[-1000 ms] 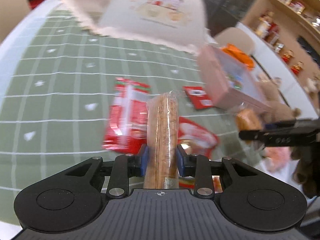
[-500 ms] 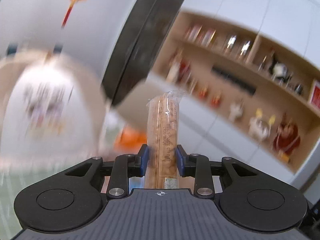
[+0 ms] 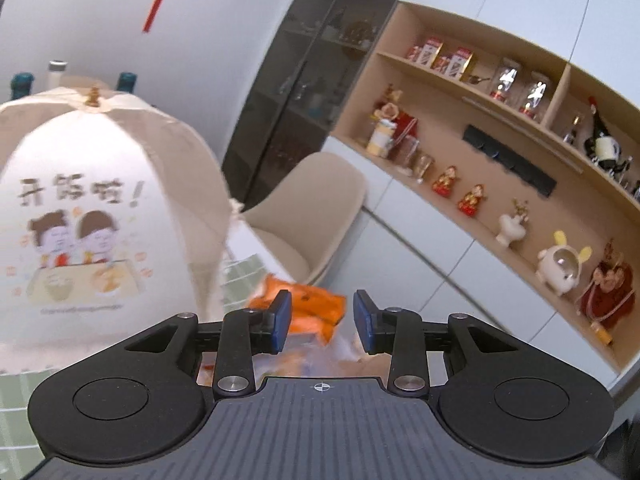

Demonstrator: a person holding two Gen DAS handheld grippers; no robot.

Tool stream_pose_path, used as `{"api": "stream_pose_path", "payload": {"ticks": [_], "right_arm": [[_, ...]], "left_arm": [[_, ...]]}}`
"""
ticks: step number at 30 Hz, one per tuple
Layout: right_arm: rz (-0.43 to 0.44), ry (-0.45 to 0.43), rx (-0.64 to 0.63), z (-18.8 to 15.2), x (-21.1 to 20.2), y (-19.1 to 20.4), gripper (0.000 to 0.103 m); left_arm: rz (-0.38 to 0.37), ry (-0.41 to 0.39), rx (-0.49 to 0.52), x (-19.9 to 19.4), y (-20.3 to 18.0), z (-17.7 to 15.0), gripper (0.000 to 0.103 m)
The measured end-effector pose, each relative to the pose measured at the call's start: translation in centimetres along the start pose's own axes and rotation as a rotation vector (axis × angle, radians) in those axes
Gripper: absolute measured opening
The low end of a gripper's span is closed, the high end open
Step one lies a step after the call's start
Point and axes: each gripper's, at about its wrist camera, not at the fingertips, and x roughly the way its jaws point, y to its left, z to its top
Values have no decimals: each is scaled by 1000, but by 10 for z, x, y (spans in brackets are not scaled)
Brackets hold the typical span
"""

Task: Organize snacks
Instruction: 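Carry the bun packet into the pink box with the right gripper while the left drops the bread stick in, then grasp a red sausage-stick packet with the left gripper while the right moves over the red packets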

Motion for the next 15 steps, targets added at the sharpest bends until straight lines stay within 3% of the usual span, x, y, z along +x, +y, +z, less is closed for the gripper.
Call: {"api": "stream_pose_path", "payload": {"ticks": [6, 7, 8, 9, 12, 15], "right_arm": [[116, -78, 22, 110, 14, -1, 53], [131, -82, 27, 130, 21, 2, 57], [152, -77, 28, 145, 30, 6, 73], [161, -71, 37, 158, 37, 9, 79], [133, -74, 45, 172, 49, 21, 82], [160, -48, 37, 157, 52, 32, 82]], "left_arm": [[74, 28, -61, -45, 33, -33, 38], [87, 33, -80, -51, 40, -40, 38], [106, 38, -106, -55, 48, -46, 38], [126, 43, -134, -61, 57, -53, 38], [184, 59, -198, -77, 83, -76, 38], [251, 84, -251, -92, 107, -97, 38]]}}
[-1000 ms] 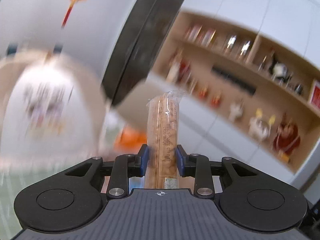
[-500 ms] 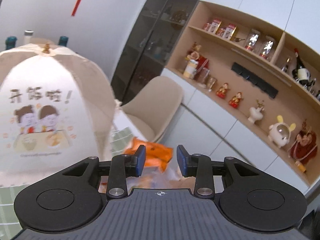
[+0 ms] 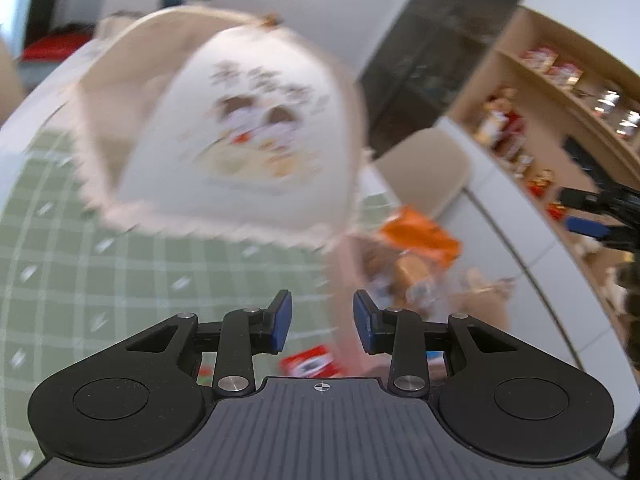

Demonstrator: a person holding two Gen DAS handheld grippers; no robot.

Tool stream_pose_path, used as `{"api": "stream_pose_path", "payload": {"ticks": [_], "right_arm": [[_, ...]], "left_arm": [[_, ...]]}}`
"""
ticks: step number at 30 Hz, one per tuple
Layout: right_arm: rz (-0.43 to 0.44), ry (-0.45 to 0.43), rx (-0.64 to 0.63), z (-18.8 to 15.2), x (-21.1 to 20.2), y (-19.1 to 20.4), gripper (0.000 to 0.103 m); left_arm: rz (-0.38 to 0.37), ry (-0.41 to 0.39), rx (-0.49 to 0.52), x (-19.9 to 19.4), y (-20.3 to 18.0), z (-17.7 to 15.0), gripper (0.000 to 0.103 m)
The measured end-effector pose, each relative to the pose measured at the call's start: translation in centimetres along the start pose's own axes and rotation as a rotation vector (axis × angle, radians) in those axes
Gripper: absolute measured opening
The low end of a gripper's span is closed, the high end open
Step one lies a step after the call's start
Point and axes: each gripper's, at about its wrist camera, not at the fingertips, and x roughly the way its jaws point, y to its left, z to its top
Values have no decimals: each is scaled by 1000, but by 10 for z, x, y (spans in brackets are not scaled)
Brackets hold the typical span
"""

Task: Organize snacks
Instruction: 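Grasp a red sausage-stick packet with the left gripper while the right moves over the red packets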

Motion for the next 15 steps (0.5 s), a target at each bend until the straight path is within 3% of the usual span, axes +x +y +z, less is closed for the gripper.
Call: {"api": "stream_pose_path", "payload": {"ticks": [7, 11, 15], "right_arm": [[-48, 158, -150, -85, 24, 25, 82], [9, 309, -141, -152, 37, 39, 82], [75, 437, -101, -208, 43, 52, 82]], "left_arm": [[122, 139, 3, 7, 41, -58, 38], [145, 202, 33, 9, 54, -86, 38], [197, 203, 50, 7, 59, -96, 38]]}}
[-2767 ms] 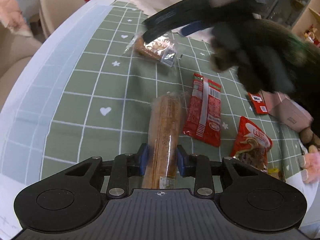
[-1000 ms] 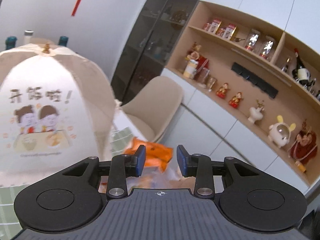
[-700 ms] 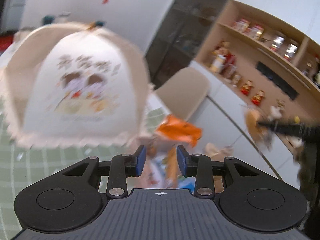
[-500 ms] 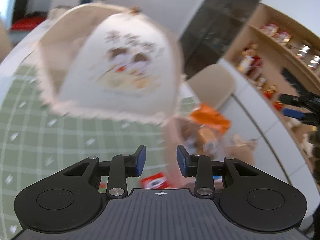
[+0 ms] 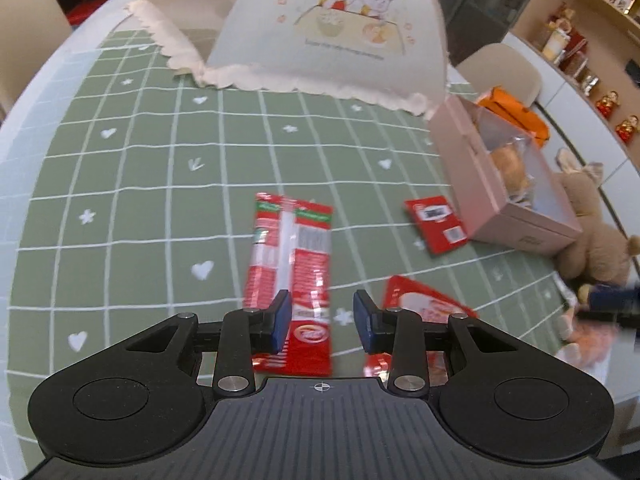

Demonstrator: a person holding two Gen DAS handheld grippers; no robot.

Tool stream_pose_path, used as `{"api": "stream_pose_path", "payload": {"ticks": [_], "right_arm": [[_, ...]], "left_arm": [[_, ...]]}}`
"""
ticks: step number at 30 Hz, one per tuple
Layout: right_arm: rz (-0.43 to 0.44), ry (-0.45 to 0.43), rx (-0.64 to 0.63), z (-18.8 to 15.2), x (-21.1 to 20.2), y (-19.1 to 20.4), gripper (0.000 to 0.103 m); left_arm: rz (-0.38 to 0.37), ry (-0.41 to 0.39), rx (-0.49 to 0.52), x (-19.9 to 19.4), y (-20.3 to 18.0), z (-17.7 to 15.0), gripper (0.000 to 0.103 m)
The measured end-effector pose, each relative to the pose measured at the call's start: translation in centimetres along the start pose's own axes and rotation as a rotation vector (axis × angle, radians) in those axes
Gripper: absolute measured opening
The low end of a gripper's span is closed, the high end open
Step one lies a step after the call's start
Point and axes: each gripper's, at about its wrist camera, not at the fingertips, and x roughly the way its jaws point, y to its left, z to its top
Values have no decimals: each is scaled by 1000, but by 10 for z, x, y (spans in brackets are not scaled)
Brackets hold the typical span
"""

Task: Organize snacks
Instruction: 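Grasp a red sausage-stick packet with the left gripper while the right moves over the red packets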

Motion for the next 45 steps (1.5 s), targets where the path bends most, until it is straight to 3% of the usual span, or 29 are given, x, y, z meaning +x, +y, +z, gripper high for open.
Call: {"api": "stream_pose_path", "payload": {"ticks": [5, 11, 13, 17, 21, 26, 29, 32, 37, 41, 45], "right_arm": [[42, 83, 31, -36, 24, 20, 82], [40, 83, 37, -54, 27, 32, 82], [11, 38, 6, -50, 18, 34, 82], [-47, -114, -51, -23, 13, 42, 82], [-6, -172, -27, 18, 37, 56, 82], [-128, -187, -251, 80, 87, 103, 58], [-128, -122, -249, 108, 120, 105, 34], [-172, -102, -224, 115, 142, 101, 31], [-121, -85, -110, 87, 132, 86, 31], [-39, -60, -53, 32, 99, 76, 31], [-48, -45, 14, -19, 73, 52, 32]], "left_arm": [[57, -38, -3, -1, 1, 3, 38], [103, -19, 18, 24, 1, 13, 38], [113, -8, 35, 30, -3, 15, 38], [46, -48, 53, 17, -15, 13, 38], [4, -56, 13, -3, -16, -4, 38], [-32, -39, -69, -32, 1, -38, 38], [-36, -40, -123, -45, 12, -55, 38], [-29, -43, -171, -54, 22, -67, 38], [-39, -47, -206, -58, 37, -77, 38], [-53, -41, -191, -47, 39, -71, 38], [-75, -33, -141, -33, 30, -57, 38]]}}
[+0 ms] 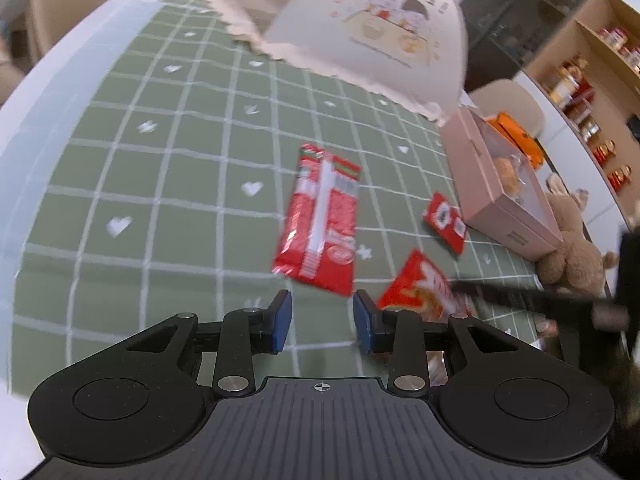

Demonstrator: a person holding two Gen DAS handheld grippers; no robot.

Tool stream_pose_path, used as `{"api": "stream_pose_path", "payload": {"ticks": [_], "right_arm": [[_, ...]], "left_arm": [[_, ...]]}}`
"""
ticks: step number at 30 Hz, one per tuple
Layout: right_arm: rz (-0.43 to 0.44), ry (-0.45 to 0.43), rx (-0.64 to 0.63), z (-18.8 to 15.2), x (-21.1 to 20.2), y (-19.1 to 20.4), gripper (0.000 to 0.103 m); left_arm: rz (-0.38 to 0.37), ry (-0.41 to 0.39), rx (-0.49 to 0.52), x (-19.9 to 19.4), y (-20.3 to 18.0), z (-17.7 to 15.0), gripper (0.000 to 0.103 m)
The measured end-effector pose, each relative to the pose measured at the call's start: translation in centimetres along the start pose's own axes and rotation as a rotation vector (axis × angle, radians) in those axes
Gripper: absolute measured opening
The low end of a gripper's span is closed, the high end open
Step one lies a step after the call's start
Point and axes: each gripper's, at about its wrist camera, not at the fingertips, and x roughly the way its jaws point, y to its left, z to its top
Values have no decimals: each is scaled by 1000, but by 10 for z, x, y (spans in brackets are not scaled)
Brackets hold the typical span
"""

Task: Organize snacks
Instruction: 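Grasp a red sausage-stick packet with the left gripper while the right moves over the red packets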

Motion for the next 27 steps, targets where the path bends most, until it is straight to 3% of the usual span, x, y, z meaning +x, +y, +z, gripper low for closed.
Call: {"api": "stream_pose_path", "payload": {"ticks": [4, 8, 13, 15, 17, 19, 23, 27], "right_arm": [[-75, -13, -1, -24, -22, -26, 35], [-122, -53, 80, -31, -39, -52, 64], [-95, -68, 152, -37, -48, -66, 64], [-97, -68, 137, -39, -48, -63, 64], [-107, -74, 113, -45, -53, -62, 64], [-130, -83, 88, -50, -56, -60, 64], [-155, -97, 69, -60, -64, -67, 66], [-131, -97, 86, -57, -60, -75, 67]], "left_arm": [[-20, 0, 67, 14, -19, 16, 38], [-67, 3, 165, 38, -57, 40, 38], [-124, 38, 322, 100, -122, 69, 38], [-75, 37, 403, 134, -145, 80, 36], [-35, 59, 453, 162, -157, 90, 27], [-29, 90, 492, 185, -164, 96, 24], [-70, 131, 557, 186, -164, 90, 22], [-131, 169, 528, 161, -152, 57, 22]]}}
